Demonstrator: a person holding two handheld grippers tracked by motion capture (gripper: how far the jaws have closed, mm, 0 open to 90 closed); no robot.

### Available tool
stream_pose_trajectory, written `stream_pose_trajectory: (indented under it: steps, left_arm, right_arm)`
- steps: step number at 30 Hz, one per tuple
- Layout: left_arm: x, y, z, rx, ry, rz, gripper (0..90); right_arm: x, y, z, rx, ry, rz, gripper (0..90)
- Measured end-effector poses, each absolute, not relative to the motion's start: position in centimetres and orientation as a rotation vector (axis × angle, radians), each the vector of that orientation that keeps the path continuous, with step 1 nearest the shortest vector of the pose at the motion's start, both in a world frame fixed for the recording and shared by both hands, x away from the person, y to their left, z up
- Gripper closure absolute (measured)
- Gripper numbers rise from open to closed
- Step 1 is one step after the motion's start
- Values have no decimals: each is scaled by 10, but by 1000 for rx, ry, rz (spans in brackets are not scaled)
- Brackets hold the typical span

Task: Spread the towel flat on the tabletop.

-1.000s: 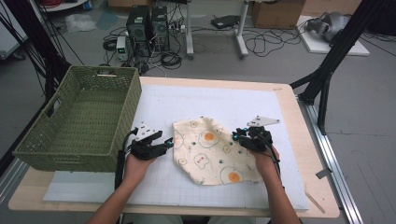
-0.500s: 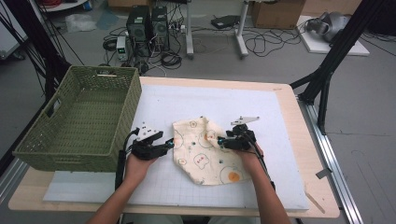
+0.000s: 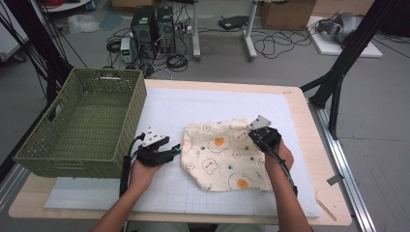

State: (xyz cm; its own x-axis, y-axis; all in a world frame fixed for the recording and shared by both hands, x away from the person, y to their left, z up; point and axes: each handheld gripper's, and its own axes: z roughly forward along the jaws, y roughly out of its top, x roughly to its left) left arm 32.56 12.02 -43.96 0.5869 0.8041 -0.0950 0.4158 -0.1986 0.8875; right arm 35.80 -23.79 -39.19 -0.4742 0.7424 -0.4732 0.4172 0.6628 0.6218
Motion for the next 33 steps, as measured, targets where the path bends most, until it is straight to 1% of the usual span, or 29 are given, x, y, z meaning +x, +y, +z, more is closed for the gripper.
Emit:
stream_pose_trajectory:
  steps: [3, 5, 6, 8, 11, 13, 16, 18, 22, 24, 25, 27, 29, 30, 33]
  left_arm:
    - [325, 120, -440, 1826, 989, 486, 455]
    - [325, 119, -440, 1828, 988, 481, 455]
    - [325, 119, -441, 1834, 986, 476, 455]
    - [325, 118, -441, 1842, 984, 460, 456]
    - [326, 117, -443, 1860, 979, 439, 458]
    - [326, 116, -444, 1872, 975, 430, 459]
    - [326, 114, -444, 1885, 969, 425, 459]
    - [325, 114, -444, 1882, 968, 429, 459]
    - [325, 115, -443, 1873, 974, 435, 458]
    - [325, 115, -443, 1875, 976, 439, 458]
    - [325, 115, -443, 1873, 978, 438, 458]
    - [325, 115, -444, 1874, 978, 439, 458]
    - [326, 115, -444, 1875, 980, 442, 458]
    - [326, 116, -444, 1872, 979, 441, 458]
    - [326, 117, -443, 1869, 983, 445, 458]
  right_arm:
    - [358, -241, -387, 890, 2063, 454, 868]
    - [362, -243, -391, 904, 2065, 397, 863]
    - [365, -244, -394, 913, 2067, 369, 839]
    - [369, -245, -400, 949, 2075, 367, 747]
    - [370, -249, -400, 1001, 2087, 464, 642]
    - [366, -253, -395, 1024, 2063, 524, 599]
    - [361, -262, -388, 1067, 2052, 623, 581]
    - [359, -265, -390, 1096, 2083, 672, 572]
    - [353, -269, -413, 1165, 2140, 713, 571]
    - [351, -272, -428, 1210, 2174, 731, 548]
    - [350, -273, -435, 1223, 2189, 752, 550]
    - [347, -276, -442, 1244, 2180, 816, 606]
    - [346, -282, -443, 1269, 2216, 900, 800]
    - [344, -283, -442, 1261, 2231, 884, 851]
    - [335, -284, -437, 1197, 2216, 676, 860]
